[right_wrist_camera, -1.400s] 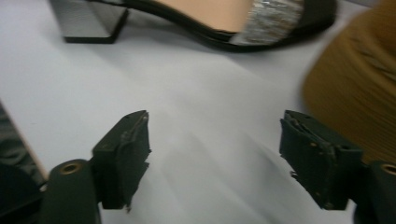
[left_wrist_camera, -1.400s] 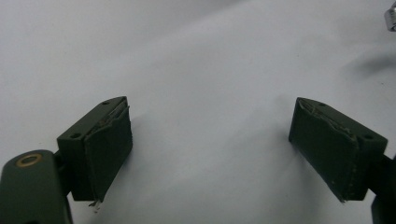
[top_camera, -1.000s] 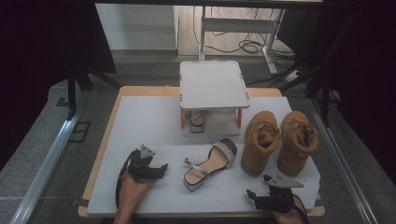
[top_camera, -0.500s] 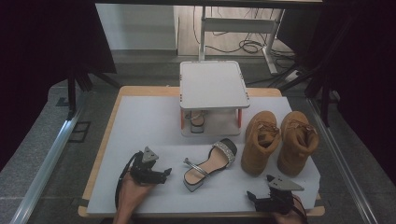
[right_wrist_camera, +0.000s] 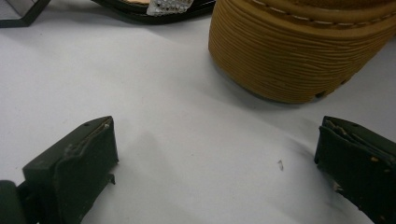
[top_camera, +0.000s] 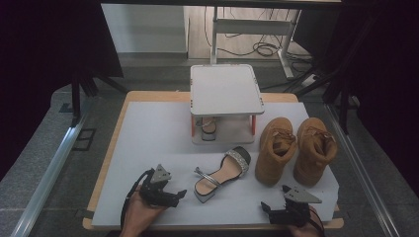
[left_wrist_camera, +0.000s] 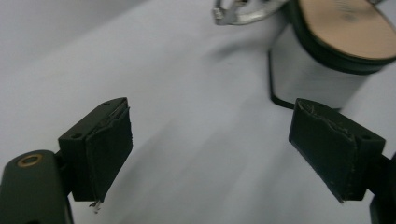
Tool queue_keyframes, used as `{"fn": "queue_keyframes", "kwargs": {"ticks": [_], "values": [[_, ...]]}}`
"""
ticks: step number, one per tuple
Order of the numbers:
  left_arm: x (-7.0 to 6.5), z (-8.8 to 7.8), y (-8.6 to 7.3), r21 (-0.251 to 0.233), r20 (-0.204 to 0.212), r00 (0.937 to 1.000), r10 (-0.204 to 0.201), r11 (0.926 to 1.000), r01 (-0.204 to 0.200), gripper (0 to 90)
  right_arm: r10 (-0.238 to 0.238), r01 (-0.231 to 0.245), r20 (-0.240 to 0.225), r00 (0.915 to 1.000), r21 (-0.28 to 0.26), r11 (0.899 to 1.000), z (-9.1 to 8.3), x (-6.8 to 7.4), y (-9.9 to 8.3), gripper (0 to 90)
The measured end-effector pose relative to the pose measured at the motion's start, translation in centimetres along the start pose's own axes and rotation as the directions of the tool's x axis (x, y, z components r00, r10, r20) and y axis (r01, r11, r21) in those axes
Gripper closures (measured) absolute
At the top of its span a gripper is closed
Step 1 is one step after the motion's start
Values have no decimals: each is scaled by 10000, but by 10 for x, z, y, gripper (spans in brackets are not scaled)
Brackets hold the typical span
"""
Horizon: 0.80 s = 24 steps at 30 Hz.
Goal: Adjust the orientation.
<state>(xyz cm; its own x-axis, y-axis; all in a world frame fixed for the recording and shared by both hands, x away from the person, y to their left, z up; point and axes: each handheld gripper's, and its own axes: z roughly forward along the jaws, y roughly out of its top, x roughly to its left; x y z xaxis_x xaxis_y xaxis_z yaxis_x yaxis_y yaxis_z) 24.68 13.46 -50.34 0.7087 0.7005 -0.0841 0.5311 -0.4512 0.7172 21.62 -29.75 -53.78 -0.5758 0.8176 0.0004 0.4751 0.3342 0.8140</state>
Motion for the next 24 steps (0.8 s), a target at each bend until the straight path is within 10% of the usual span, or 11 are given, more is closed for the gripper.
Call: {"fn": "queue_keyframes", "kwargs": {"ticks": [24], "values": [[-38,20,12,-135,956,9930,692,9976,-682,134,10,-10,31,10000,-77,10000,0,0,-1,0]]}}
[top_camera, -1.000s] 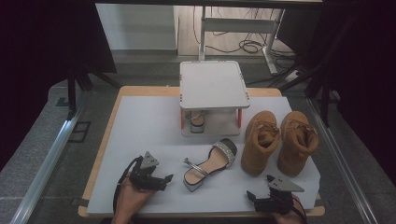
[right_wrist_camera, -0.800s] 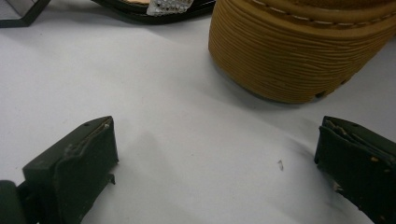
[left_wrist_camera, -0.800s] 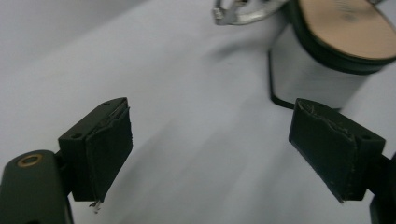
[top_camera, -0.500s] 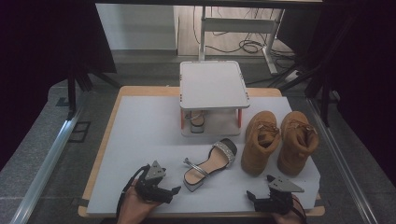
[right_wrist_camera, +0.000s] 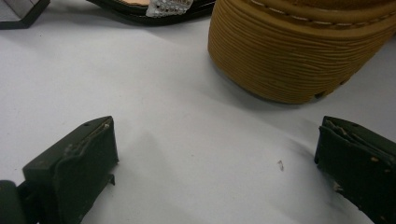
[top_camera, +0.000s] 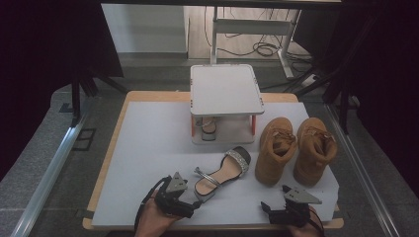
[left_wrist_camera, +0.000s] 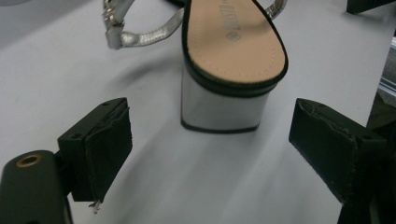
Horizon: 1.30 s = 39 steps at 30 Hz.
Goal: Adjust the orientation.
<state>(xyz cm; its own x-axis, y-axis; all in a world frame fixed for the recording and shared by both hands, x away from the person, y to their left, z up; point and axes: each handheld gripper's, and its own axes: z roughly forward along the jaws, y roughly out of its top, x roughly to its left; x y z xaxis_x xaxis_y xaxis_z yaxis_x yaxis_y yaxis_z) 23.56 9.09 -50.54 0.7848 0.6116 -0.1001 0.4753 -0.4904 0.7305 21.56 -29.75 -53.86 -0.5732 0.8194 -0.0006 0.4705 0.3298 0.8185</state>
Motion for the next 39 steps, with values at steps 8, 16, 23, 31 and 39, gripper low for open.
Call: {"fn": "queue_keyframes", "kwargs": {"ticks": [8,16,23,31,39], "values": [[-3,16,9,81,-62,10000,4,10000,-3,154,1,-1,-1,10000,-15,10000,0,0,0,0],[-4,29,17,138,-82,10000,35,9999,-34,202,3,-3,-2,10000,-20,10000,0,0,0,0],[-4,38,23,217,-61,9999,-107,9997,108,229,-2,2,-7,10000,-22,10000,0,0,0,0],[-4,46,29,250,56,9997,-257,9994,256,267,-2,2,-9,10000,-28,10000,0,0,0,0],[-4,51,32,224,192,9990,-411,9989,406,307,0,0,-9,10000,-35,10000,0,0,0,0]]}}
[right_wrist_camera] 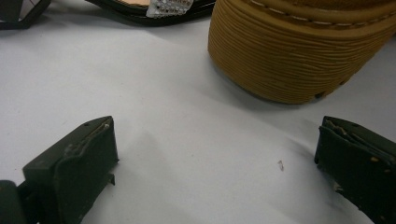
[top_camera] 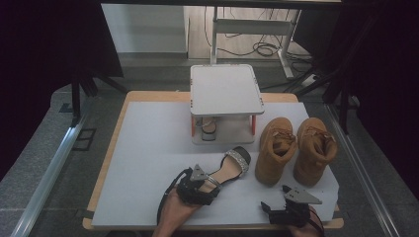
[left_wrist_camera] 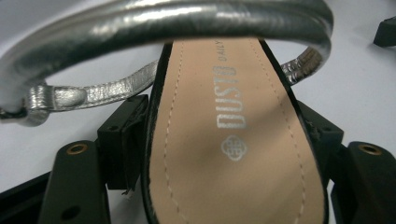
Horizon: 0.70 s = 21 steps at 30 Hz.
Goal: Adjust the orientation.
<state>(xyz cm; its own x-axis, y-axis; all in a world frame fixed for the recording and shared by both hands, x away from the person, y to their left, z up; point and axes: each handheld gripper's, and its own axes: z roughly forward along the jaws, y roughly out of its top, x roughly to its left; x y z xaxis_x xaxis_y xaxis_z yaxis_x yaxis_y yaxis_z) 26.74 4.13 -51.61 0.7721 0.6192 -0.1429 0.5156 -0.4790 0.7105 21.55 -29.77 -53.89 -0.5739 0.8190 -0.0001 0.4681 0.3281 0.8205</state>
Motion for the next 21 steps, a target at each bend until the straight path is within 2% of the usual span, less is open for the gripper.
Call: {"fn": "queue_keyframes", "kwargs": {"ticks": [9,13,21], "values": [[-2,3,5,26,-16,9999,-131,9999,131,364,4,-4,0,10000,-6,10000,0,0,0,0],[-4,3,5,106,-227,9997,57,9999,-55,380,1,-1,0,10000,-10,10000,0,0,0,0],[-7,3,6,71,-393,9990,194,9998,-192,391,2,-2,-1,10000,-9,10000,0,0,0,0]]}}
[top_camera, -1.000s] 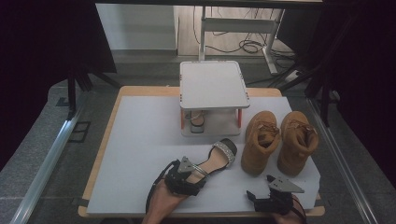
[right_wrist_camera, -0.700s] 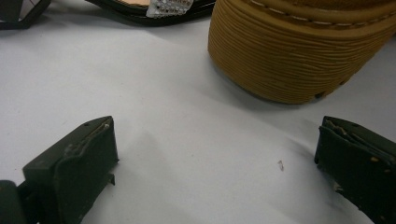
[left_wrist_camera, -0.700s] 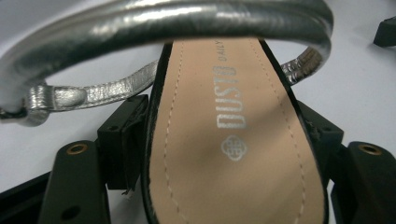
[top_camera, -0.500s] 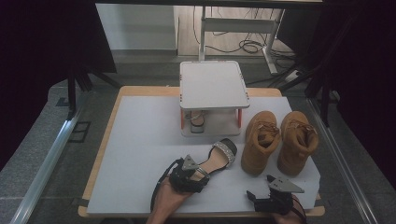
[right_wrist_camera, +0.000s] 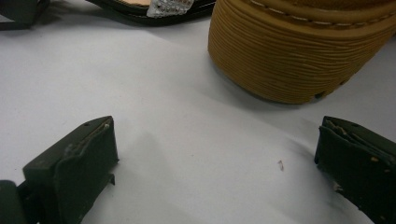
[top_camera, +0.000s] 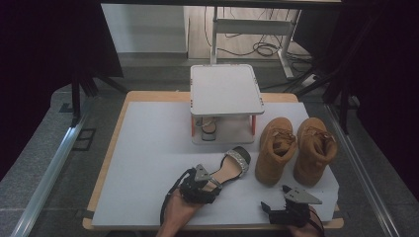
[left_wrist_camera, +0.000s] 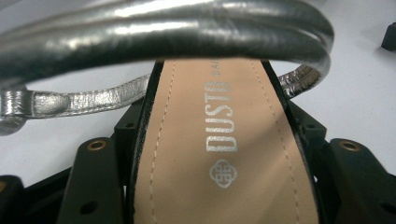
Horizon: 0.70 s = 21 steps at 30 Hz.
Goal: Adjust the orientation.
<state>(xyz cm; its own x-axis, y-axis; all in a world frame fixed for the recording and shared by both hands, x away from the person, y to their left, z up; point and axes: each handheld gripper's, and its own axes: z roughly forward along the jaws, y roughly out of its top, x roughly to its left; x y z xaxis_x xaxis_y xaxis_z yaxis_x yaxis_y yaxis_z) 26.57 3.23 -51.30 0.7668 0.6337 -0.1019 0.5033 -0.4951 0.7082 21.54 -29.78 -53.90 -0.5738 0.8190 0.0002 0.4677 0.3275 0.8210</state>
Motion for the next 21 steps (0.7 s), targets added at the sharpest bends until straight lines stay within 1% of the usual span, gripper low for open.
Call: {"fn": "queue_keyframes", "kwargs": {"ticks": [4,7,14,21], "values": [[-1,-2,0,-92,-92,9999,120,9999,-121,394,1,-1,-1,10000,-5,10000,0,0,0,0],[-1,-5,0,-248,-223,9997,120,9996,-126,394,-2,2,-3,10000,-7,10000,0,0,0,0],[2,-13,1,-491,-516,9987,2,9988,-27,395,0,0,-1,10000,-5,10000,0,0,0,0],[1,-19,2,-826,-568,9983,-137,9965,90,395,7,-7,-1,10000,-14,10000,0,0,0,0]]}}
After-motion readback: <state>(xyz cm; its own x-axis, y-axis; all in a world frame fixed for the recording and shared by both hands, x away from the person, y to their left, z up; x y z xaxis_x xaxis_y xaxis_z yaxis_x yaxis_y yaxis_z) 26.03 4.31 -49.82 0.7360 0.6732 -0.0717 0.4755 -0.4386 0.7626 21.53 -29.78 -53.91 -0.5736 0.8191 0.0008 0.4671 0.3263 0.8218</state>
